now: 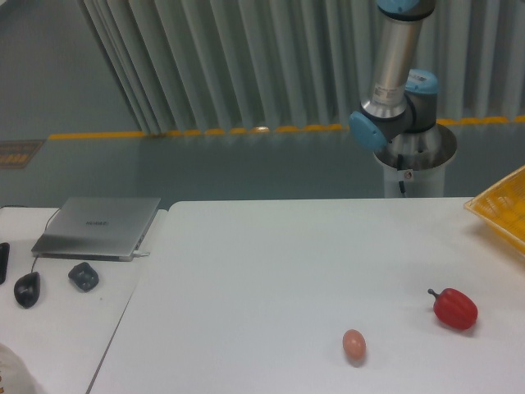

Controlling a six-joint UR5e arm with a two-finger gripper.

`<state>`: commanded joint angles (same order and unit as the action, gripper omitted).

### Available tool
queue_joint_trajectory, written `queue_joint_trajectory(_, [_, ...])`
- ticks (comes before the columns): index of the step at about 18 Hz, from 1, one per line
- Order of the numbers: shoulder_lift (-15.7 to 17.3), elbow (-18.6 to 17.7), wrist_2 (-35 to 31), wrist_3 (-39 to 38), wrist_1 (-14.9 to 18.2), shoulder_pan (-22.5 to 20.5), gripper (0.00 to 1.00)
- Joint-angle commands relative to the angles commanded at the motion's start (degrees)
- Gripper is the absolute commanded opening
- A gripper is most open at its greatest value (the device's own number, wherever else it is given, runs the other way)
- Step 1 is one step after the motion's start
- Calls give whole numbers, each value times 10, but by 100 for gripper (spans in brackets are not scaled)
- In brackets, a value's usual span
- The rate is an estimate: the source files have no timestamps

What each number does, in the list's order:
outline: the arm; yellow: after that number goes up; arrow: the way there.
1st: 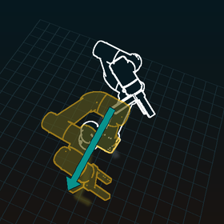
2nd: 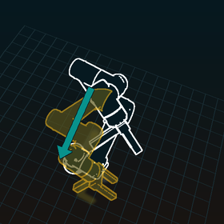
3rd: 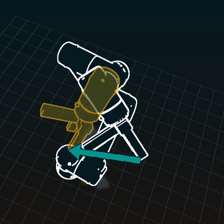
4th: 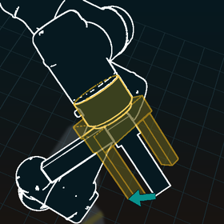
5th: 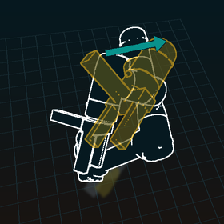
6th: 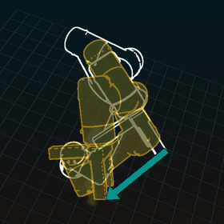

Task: Place the green pepper on the table

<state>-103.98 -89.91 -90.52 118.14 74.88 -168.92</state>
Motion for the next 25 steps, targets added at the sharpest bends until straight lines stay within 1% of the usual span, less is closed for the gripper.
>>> queue_joint_trajectory(4, [16,-3,-1,-52,-1,1,100])
queue_joint_trajectory(5, [19,-8,-3,-75,0,3,100])
queue_joint_trajectory(6, [23,-21,-1,-89,-1,3,100])
queue_joint_trajectory(10, [37,-43,-3,-102,6,-3,100])
queue_joint_trajectory(12, [44,-59,-2,-119,3,-5,100])
queue_joint_trajectory(15, [53,-69,-3,-120,2,-15,100])
queue_joint_trajectory(17, [62,-86,-16,-113,2,-35,100])
queue_joint_trajectory(20, [61,-87,-52,-97,0,-40,100])
queue_joint_trajectory(22, [61,-85,-70,-47,0,-41,100])
queue_joint_trajectory(25, [60,-81,-73,-28,1,-41,100])
